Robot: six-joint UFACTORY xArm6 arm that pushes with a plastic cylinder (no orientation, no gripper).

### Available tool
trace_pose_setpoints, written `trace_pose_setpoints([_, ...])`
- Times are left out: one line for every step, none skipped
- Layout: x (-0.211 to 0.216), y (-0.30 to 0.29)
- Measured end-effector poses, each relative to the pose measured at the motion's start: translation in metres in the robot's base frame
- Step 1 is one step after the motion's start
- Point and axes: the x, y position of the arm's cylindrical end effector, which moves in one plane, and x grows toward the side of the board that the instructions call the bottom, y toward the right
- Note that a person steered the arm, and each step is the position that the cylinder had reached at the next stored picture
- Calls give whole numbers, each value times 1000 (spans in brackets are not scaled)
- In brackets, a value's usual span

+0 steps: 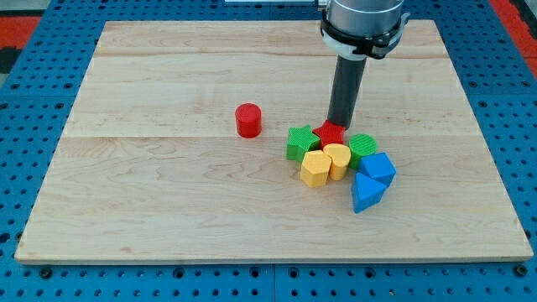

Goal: Move the red circle left to the yellow hexagon

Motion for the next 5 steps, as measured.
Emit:
trace_pose_setpoints([-1, 0])
trace_pose_setpoints([-7, 0])
trace_pose_setpoints([-14, -12])
trace_pose_setpoints([-48, -47])
trace_pose_setpoints([-54, -125])
